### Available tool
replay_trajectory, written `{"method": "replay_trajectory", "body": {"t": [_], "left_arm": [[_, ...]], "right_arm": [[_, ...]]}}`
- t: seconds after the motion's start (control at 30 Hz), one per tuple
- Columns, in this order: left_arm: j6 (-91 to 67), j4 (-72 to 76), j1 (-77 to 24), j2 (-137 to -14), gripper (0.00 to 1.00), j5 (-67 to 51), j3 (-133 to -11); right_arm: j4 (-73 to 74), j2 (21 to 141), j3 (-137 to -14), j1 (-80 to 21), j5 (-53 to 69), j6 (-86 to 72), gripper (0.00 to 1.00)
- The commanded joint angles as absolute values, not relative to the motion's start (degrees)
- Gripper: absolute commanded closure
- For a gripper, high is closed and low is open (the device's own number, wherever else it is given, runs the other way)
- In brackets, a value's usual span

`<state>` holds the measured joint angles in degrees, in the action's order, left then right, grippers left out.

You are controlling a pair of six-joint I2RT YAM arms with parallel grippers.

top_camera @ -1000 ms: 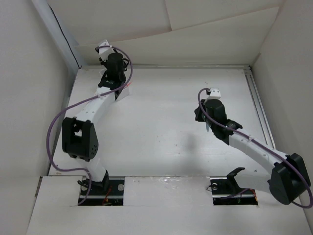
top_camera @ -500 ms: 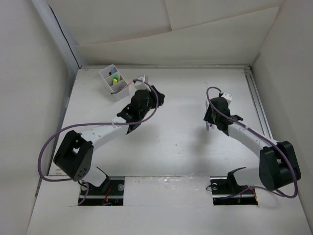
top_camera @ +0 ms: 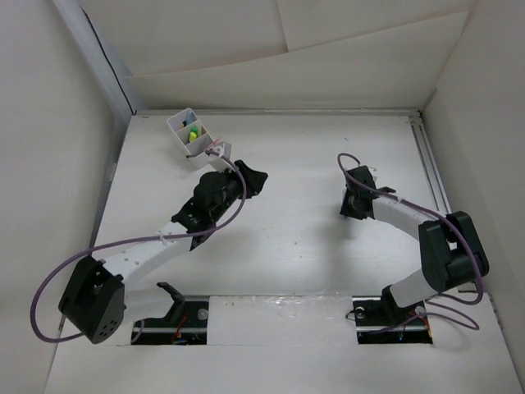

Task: Sort the stationery into containers
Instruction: Pick up the pen from the center of the board.

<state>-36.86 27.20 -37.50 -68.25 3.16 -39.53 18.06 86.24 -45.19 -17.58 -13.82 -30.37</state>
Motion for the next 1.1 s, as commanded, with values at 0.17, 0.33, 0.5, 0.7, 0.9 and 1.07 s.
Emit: {"method": "replay_trajectory", "body": {"t": [0.17, 0.33, 0.5, 0.7, 0.9, 1.07], "left_arm": [[-35.07, 29.79, -37.44, -61.88, 0.69, -0.96, -36.66], [-35.07, 27.70, -37.44, -61.87, 0.68, -0.97, -37.27], [-35.07, 27.69, -37.44, -61.35, 0.68, -1.76, -37.88], [-35.07, 27.16, -37.44, -61.35, 0.68, -1.14, -37.88], [-35.07, 27.16, -37.44, -63.19, 0.67, -2.81, -38.40], [-35.07, 27.16, -36.22, -64.33, 0.66, -3.86, -38.41]], "right_arm": [[23.29, 90.34, -51.76, -17.22, -13.62, -30.94, 0.72], [23.99, 92.10, -53.52, -18.63, -12.83, -30.32, 0.73], [25.22, 92.11, -53.53, -21.53, -12.14, -28.48, 0.70], [26.98, 93.95, -55.71, -23.29, -12.83, -26.64, 0.77], [26.11, 94.66, -56.34, -25.14, -14.50, -24.88, 1.00], [20.31, 87.64, -53.09, -29.70, -13.45, -23.55, 1.00]]}}
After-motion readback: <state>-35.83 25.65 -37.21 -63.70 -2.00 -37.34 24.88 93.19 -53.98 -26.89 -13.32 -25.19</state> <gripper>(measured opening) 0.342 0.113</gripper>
